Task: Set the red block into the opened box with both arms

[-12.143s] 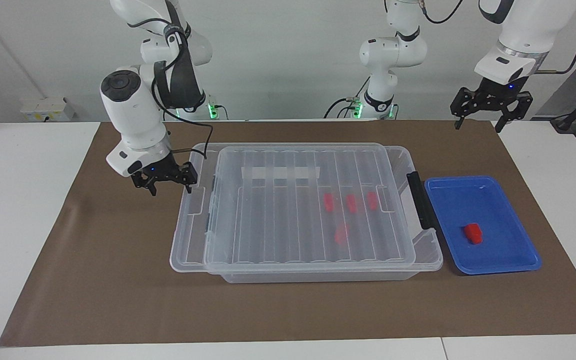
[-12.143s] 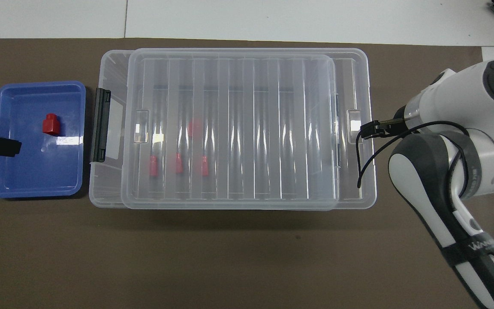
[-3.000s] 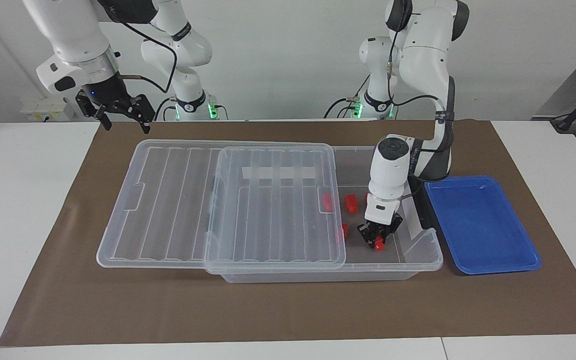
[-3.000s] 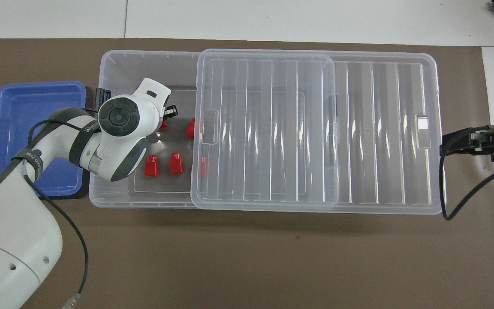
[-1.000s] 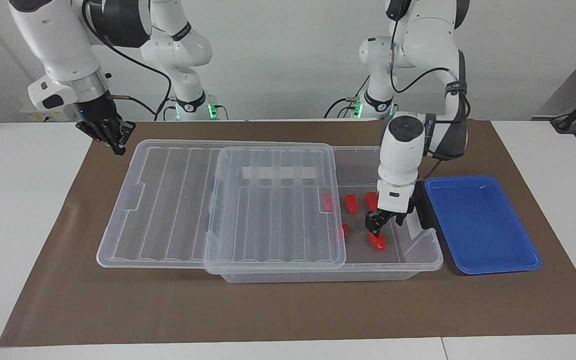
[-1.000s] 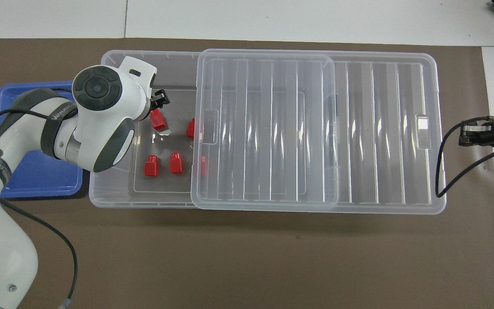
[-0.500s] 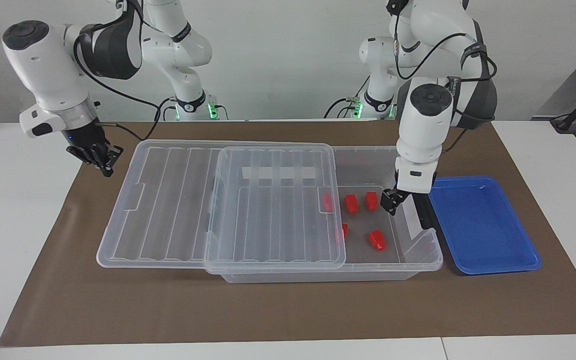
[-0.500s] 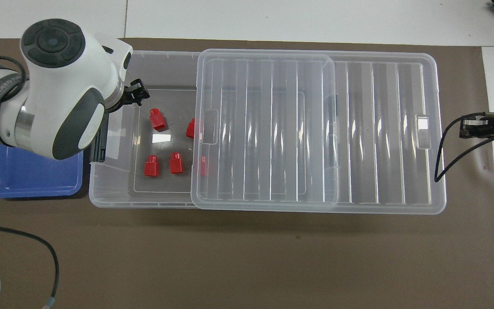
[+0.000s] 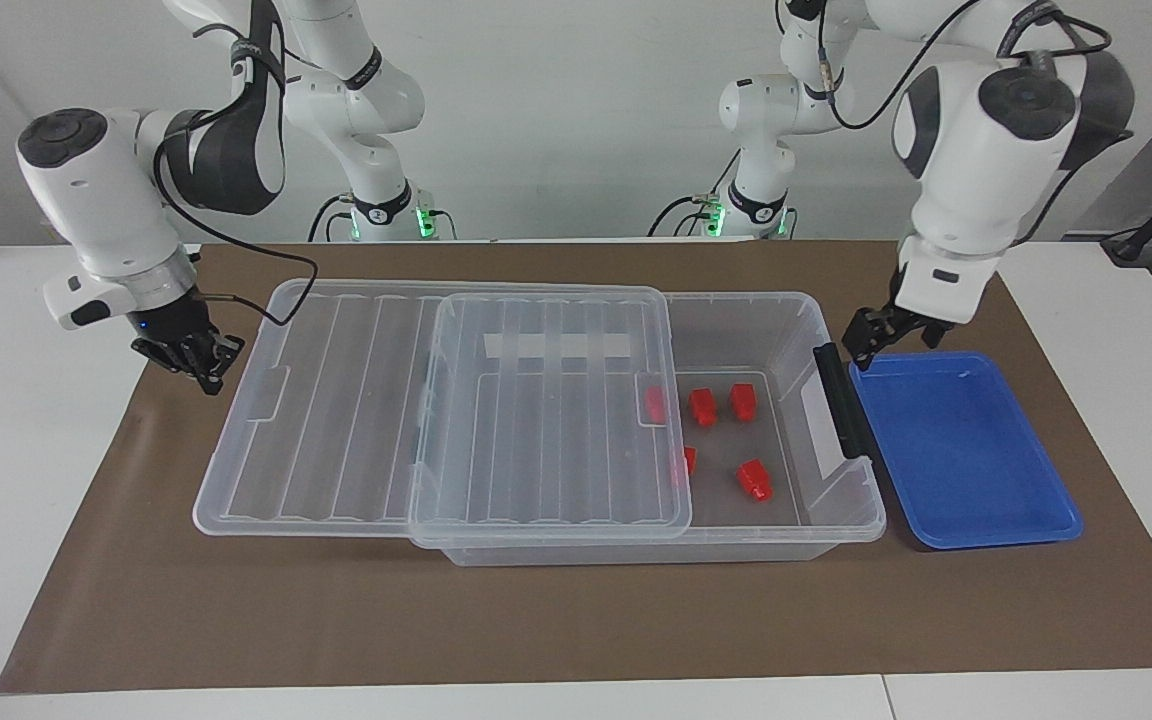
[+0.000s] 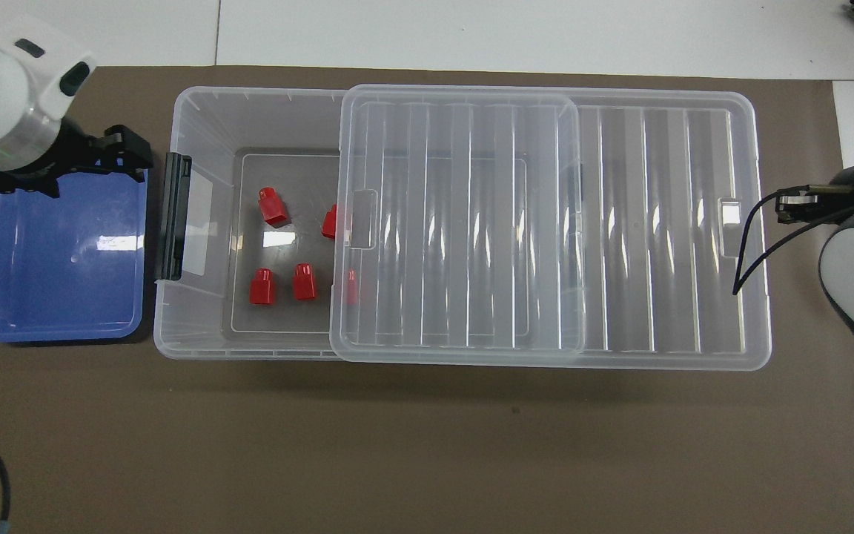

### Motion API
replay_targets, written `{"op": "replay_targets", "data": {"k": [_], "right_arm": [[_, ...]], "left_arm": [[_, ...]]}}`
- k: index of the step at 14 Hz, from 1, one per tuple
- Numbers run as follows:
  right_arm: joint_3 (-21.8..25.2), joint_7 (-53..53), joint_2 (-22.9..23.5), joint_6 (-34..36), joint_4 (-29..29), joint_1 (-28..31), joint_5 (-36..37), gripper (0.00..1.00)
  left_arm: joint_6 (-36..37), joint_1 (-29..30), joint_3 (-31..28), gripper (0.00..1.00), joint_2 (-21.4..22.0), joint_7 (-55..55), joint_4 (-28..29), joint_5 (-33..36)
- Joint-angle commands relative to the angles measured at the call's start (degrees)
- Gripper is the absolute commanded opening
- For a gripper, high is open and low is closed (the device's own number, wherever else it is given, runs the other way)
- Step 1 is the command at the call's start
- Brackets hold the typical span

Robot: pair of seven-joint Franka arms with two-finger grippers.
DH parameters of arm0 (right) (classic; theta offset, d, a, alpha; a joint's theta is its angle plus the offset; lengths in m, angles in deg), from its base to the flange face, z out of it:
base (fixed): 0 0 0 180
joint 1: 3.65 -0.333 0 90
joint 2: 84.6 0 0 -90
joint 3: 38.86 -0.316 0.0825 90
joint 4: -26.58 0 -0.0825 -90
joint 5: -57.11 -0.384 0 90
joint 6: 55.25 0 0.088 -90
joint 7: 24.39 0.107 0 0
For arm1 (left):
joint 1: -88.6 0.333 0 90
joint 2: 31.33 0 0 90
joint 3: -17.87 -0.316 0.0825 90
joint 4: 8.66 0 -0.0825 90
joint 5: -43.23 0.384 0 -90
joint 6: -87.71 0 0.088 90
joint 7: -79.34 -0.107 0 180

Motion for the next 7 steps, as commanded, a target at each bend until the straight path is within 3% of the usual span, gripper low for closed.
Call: {"op": "replay_targets", "data": {"k": [1,4,7], "right_arm": [[-0.15,-1.79,1.42,-2.58,-0.13,0.52,-0.43,0.00],[-0.15,-1.79,1.78,-3.73,-0.31,0.43,-0.52,0.00],[-0.59,-1.96,1.95,-3.56,-0.31,-0.19,-0.52,0.00]], "left_arm": [[4.89,3.88,0.08,1.00,5.80,-11.88,1.02,-1.57],[8.86,7.75,0.43,1.00,11.16,-20.62,2.50,-1.57],[2.93,7.76,0.69,1.00,16.79,-20.54,13.46,-1.57]]}}
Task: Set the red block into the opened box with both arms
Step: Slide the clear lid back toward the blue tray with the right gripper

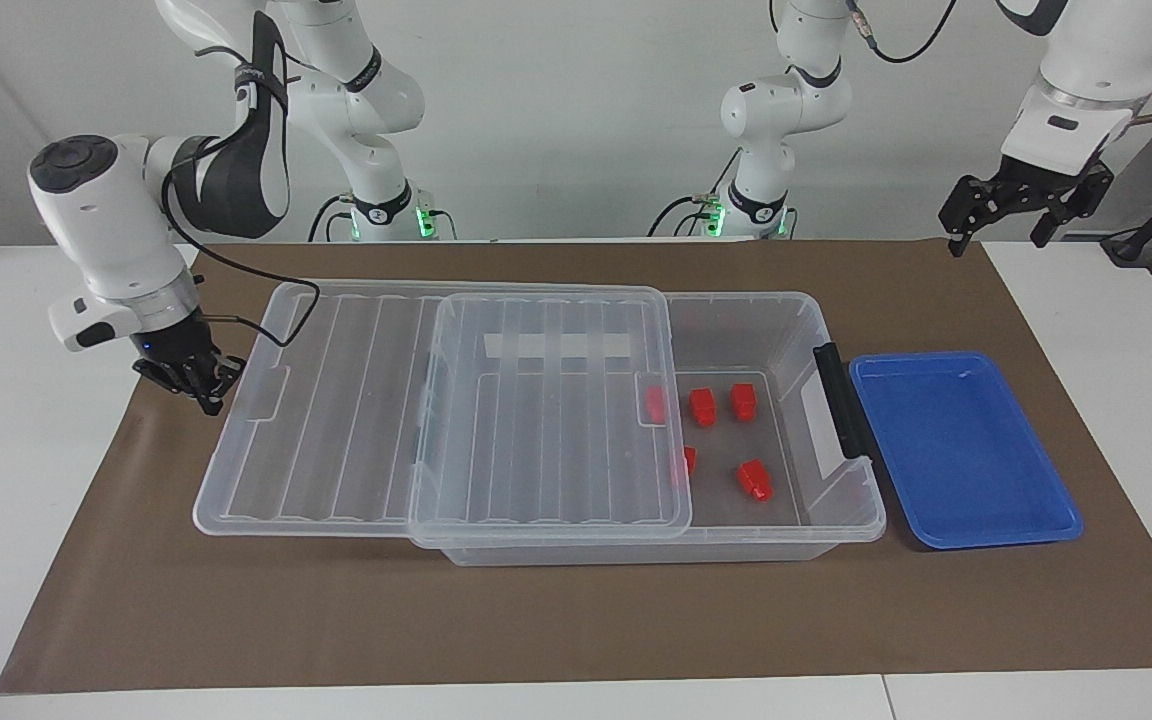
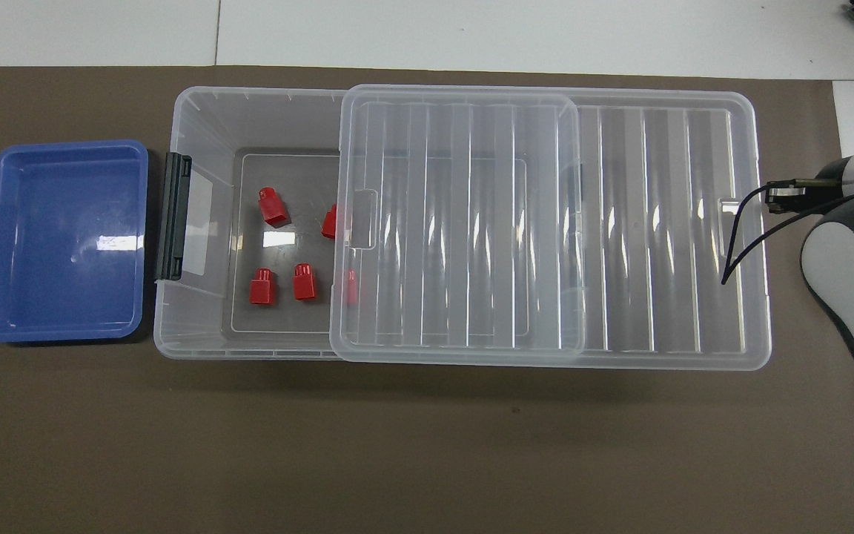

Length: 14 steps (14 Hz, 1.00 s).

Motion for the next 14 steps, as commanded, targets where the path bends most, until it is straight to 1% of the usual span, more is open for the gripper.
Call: {"op": "replay_targets", "data": {"k": [1,4,6,8,11,14], "right_arm": [[-0.50,-1.73,0.48,-0.21,-0.18,-0.24,-0.49,0.00],[-2.07,-4.00,0.40,0.41,0.17,-0.42,-0.67,0.00],[-2.86,-5.85,0.40,0.50,0.26,-0.59,-0.67,0.00],[-4.01,-6.04,0.40,1.20,0.26,-0.59,-0.76,0.00],[-6.99,-5.95,0.40,1.11,0.26,-0.60,-0.76,0.00],[-10.16,-5.60,0.31,1.11,0.26,-0.68,-0.76,0.00]], "left_arm": [[-7.01,0.42,0.81,1.00,5.19,-0.92,10.82,-1.13],[-6.95,0.24,0.72,1.00,5.63,-1.36,11.89,-1.13],[-6.43,0.77,0.46,1.00,5.81,-1.36,11.45,-1.13],[-1.70,0.16,0.54,1.00,6.07,-1.45,11.19,-1.13],[1.74,0.16,0.46,1.00,5.99,-1.54,9.53,-3.15],[1.22,-0.02,0.63,1.00,6.25,-0.92,10.13,-3.42]]}}
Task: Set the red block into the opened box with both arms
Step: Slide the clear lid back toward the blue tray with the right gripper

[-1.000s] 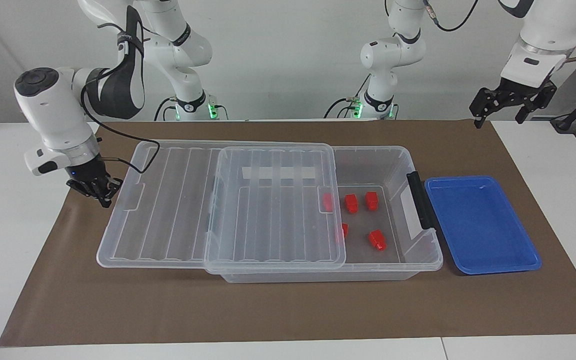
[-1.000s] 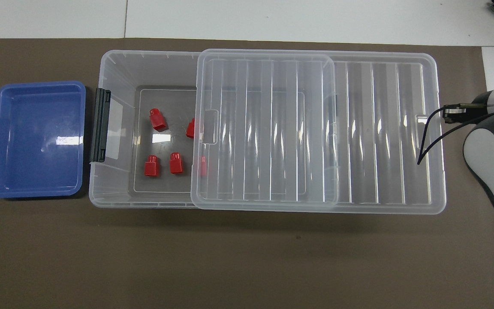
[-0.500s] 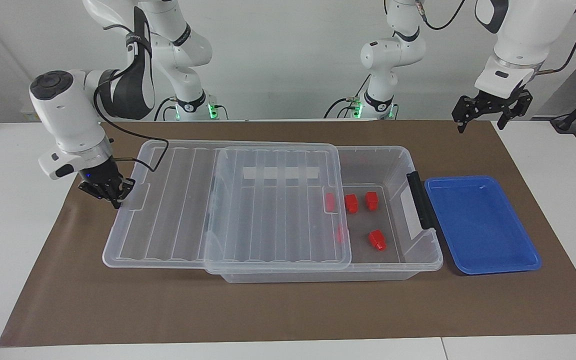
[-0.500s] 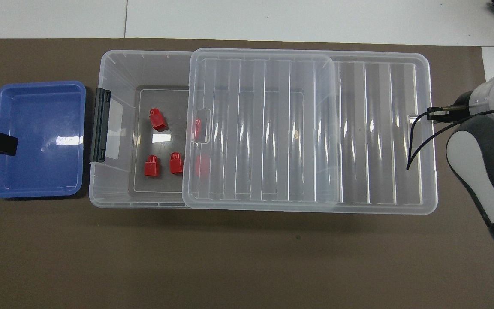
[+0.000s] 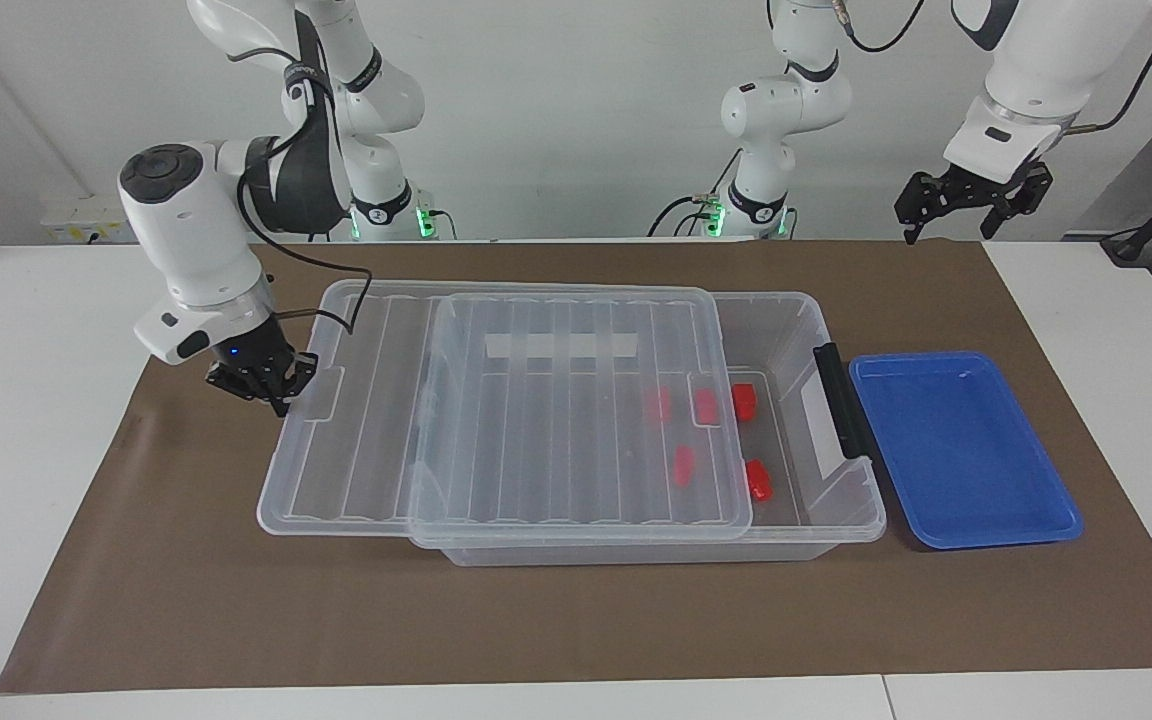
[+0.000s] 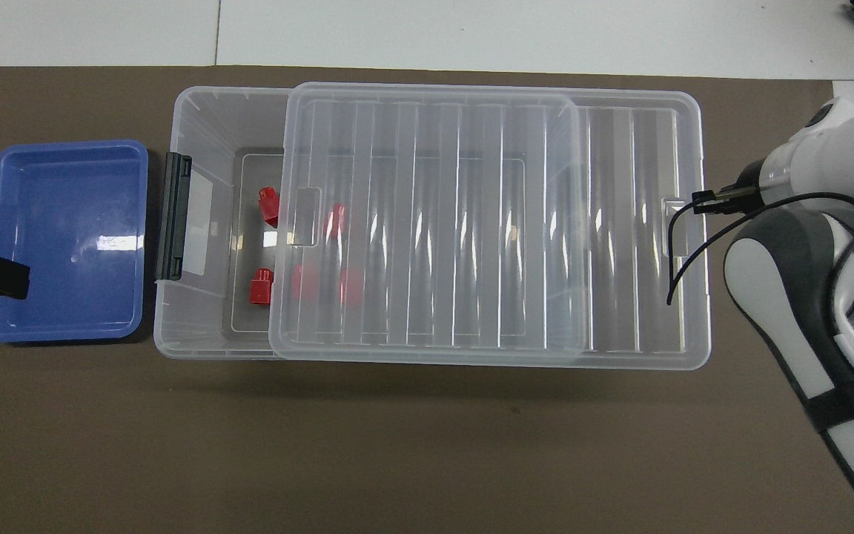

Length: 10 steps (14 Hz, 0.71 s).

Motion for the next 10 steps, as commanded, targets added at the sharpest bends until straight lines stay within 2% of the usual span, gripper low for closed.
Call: {"op": "replay_targets", "data": {"k": [1,10], "right_arm": [[-2.63,-1.07,-0.05,0.41,0.28,0.17,-0.69,0.00],[-9.22,-0.63,-0.22,1.47,0.37,0.17,-0.69,0.00]], "left_arm": [[0.66,0.00,0.05,1.00,1.05,-0.48,0.59,-1.19],[0.83,0.87,-0.21,1.00,1.05,-0.39,0.76,-1.19]]}}
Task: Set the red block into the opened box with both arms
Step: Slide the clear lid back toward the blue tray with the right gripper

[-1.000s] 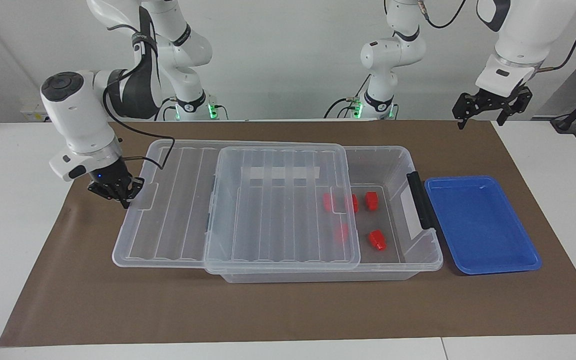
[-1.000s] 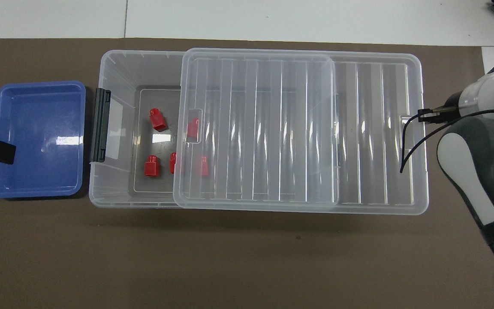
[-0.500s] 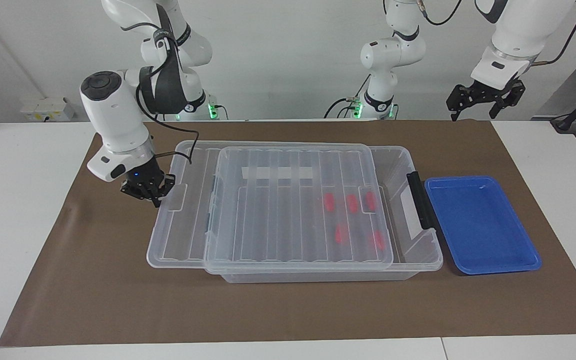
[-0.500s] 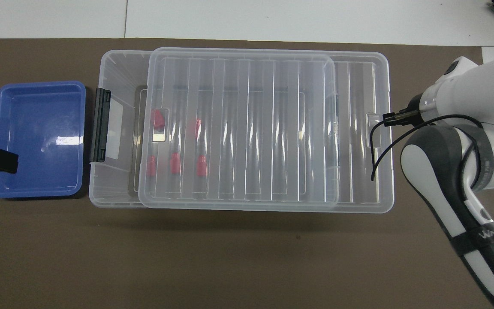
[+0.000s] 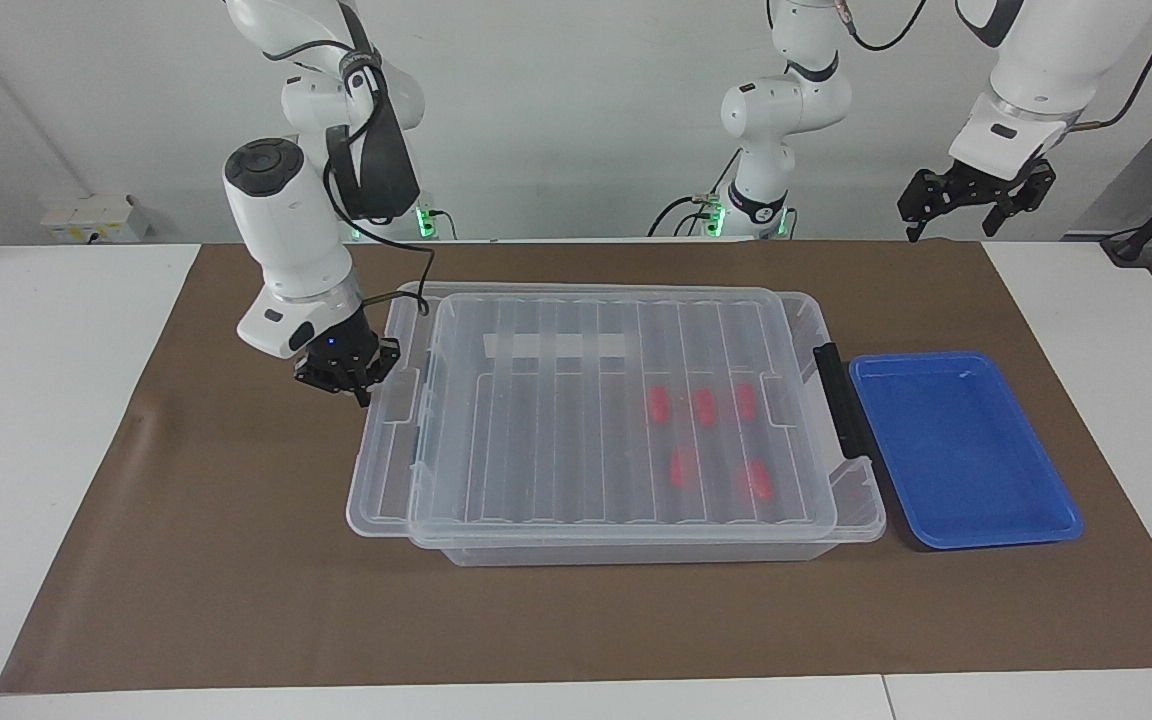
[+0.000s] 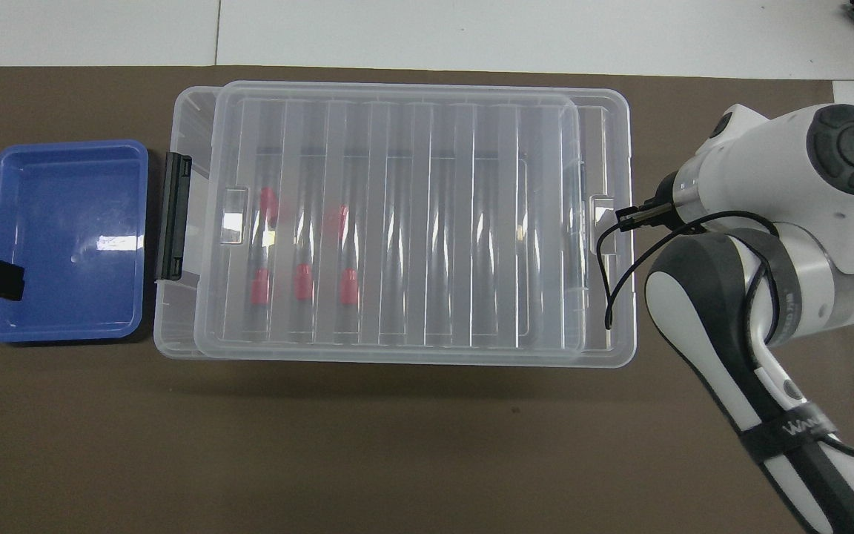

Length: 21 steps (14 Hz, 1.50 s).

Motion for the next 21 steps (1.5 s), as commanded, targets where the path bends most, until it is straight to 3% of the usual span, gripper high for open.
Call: {"op": "replay_targets", "data": {"k": [1,8,21], "right_arm": [[-1.71,0.16,-0.22,0.67,0.26,0.32,-0.67,0.00],[-4.00,0.69,-0.22,1.20,0.17,0.32,-0.67,0.00],[-4.09,1.48,-0.40,1.99,-0.35,0.32,-0.67,0.00]], "left_arm": [[0.63,0.78,0.21,1.00,1.02,-0.40,0.81,-1.09],[0.63,0.78,0.21,1.00,1.02,-0.40,0.81,-1.09],[0.63,0.78,0.21,1.00,1.02,-0.40,0.81,-1.01]]}}
